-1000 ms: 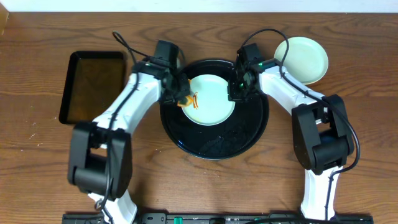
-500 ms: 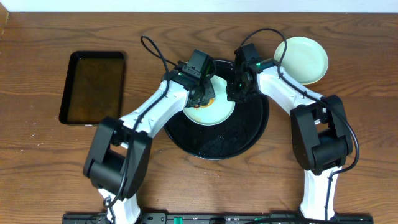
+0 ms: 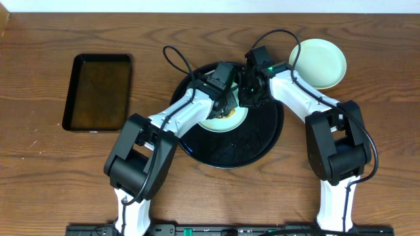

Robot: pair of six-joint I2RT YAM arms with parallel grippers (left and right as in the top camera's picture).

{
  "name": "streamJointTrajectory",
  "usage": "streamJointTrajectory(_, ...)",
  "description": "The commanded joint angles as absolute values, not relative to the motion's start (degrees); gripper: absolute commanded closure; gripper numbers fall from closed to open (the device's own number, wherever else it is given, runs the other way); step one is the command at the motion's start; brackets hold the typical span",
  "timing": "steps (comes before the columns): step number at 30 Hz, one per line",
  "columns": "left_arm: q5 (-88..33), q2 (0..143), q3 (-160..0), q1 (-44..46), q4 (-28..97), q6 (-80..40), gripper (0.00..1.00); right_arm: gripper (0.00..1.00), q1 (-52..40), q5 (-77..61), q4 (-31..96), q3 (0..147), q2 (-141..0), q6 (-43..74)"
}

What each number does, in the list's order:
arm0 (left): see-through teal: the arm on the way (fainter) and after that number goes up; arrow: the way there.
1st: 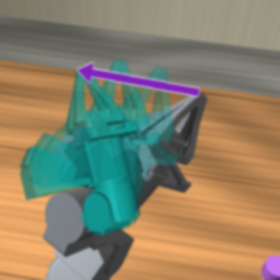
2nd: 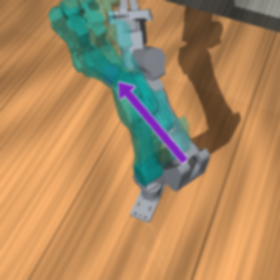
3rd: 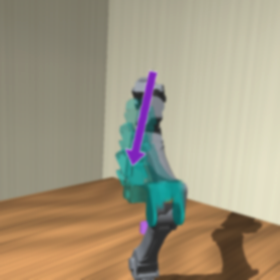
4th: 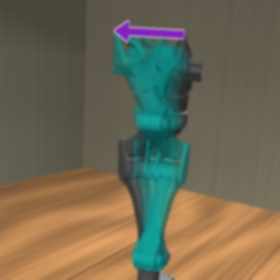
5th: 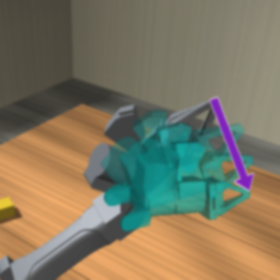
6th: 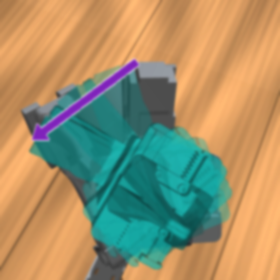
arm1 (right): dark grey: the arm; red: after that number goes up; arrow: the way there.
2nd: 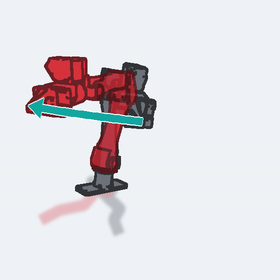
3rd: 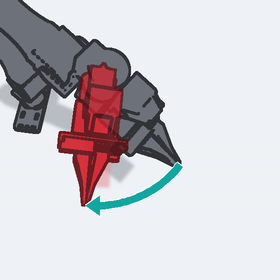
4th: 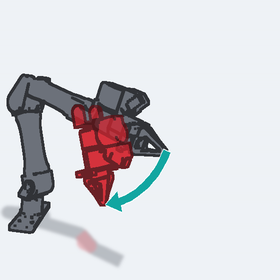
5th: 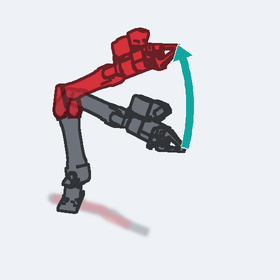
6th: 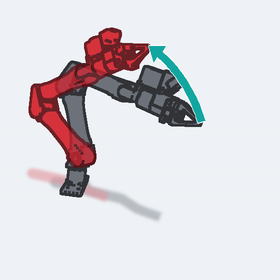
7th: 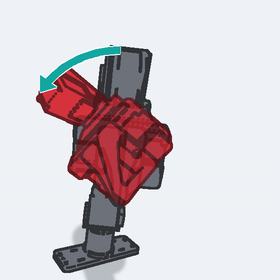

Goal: Clean dirty plates on tray and stack at the side
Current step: 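Scrub the sauce on the green plate with the left-held sponge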

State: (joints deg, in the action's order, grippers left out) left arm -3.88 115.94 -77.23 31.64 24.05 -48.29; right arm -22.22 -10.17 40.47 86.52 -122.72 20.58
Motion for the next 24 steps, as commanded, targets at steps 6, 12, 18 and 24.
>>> streamJointTrajectory(6,1.37,120.22,-77.08,28.71,28.01,-34.96,0.91,0.99,-23.07,-5.54,41.15,85.12,-125.14,21.17)
streamJointTrajectory(12,8.21,120.22,-77.1,23.14,33.87,-28.69,0.91,0.99,-23.03,-5.39,41.15,85.12,-125.14,21.19)
streamJointTrajectory(18,3.51,117.6,-79.24,19.77,35.81,-25.04,0.93,0.99,-23.03,-5.39,41.15,85.12,-125.14,21.19)
streamJointTrajectory(24,-5.19,111.15,-79.53,20.23,34.37,-24.91,0.93,0.99,-23.03,-5.39,41.15,85.12,-125.14,21.19)
